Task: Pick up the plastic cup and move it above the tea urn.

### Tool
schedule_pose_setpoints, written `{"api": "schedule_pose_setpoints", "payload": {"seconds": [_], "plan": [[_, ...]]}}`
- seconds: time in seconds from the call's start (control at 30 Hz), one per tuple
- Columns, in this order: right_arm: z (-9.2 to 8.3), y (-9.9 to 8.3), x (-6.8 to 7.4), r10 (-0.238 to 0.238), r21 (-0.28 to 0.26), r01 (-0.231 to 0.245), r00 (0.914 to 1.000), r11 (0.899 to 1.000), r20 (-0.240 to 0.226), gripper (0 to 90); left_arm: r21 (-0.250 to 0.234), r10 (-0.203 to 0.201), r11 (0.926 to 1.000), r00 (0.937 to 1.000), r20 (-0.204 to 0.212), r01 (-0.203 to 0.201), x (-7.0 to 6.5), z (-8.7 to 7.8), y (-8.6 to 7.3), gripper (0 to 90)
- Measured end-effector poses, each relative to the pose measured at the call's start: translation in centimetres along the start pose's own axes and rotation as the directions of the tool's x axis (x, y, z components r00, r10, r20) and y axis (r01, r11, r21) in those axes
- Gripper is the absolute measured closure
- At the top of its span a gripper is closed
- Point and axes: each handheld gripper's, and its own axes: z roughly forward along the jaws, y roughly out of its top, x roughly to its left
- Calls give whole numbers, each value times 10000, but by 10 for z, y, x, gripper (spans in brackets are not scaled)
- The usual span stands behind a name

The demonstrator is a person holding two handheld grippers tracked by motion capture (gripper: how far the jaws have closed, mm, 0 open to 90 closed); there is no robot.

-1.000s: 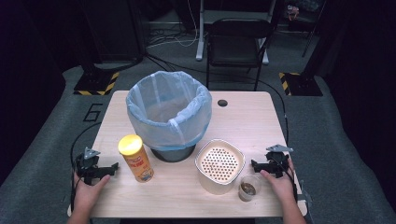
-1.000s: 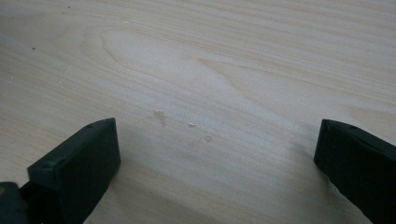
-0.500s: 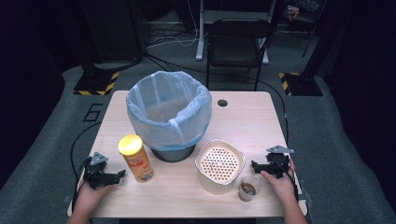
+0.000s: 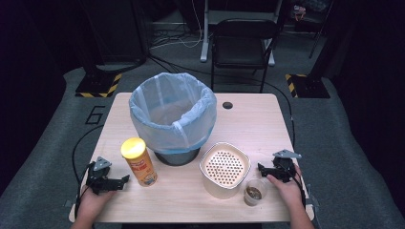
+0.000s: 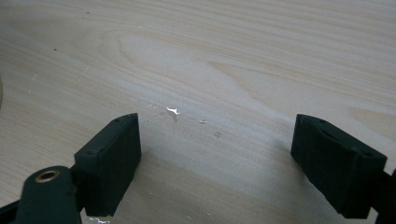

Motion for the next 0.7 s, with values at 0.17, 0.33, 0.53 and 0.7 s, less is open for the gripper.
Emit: {"api": "schedule_pose_setpoints", "payload": {"seconds": [0.17, 0.33, 0.53, 0.7], "plan": [[-2, 0, 2, -41, 51, 41, 9999, 10000, -130, 238, 4, 17, 10000, 10000, 15, -17, 0, 0, 0, 2], [-6, 5, 5, -260, 206, 267, 9992, 9994, -309, 306, -2, 20, 10000, 10000, 17, -20, 0, 0, 0, 2], [-20, 12, 9, -49, -47, 47, 9991, 10000, -426, 329, 4, 17, 10000, 10000, 9, -17, 0, 0, 0, 2], [-28, 16, 11, -92, -149, 84, 9984, 9999, -554, 333, -2, 5, 10000, 10000, 5, -5, 0, 0, 0, 2]]}}
